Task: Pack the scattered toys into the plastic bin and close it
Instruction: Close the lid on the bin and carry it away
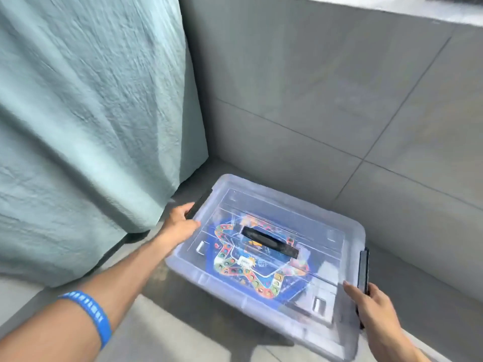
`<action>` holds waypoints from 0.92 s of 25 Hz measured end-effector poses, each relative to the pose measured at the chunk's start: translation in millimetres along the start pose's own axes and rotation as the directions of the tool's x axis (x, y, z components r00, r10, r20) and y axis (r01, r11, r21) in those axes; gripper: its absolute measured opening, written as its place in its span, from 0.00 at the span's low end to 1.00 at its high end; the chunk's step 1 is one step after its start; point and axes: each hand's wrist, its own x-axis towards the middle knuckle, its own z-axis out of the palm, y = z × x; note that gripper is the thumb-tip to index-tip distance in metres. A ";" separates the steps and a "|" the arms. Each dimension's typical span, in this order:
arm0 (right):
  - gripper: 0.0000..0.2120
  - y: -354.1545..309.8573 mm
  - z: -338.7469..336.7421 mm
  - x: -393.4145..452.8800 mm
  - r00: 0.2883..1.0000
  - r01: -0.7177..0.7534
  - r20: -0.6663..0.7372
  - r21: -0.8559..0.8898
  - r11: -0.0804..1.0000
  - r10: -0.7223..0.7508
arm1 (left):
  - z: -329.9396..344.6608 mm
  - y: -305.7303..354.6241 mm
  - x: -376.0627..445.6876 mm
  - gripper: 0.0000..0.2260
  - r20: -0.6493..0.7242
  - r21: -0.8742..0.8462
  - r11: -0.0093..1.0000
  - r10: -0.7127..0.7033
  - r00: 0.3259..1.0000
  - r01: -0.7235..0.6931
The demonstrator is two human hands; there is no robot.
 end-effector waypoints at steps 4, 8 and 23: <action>0.12 -8.1 30.5 17.1 0.995 0.002 0.100 0.012 1.000 -0.003 | -8.8 1.7 41.1 0.28 -0.022 0.167 0.985 0.058 0.998 -0.053; 0.24 -1.0 38.0 18.1 0.887 0.461 0.197 -0.346 0.817 -0.418 | 0.5 -14.6 -27.0 0.35 0.263 0.748 0.507 0.367 0.892 -0.429; 0.49 -31.3 162.9 23.2 0.317 0.748 0.819 -0.526 -0.404 -0.479 | 11.3 11.5 -3.0 0.24 0.201 0.968 0.070 0.366 0.909 -0.242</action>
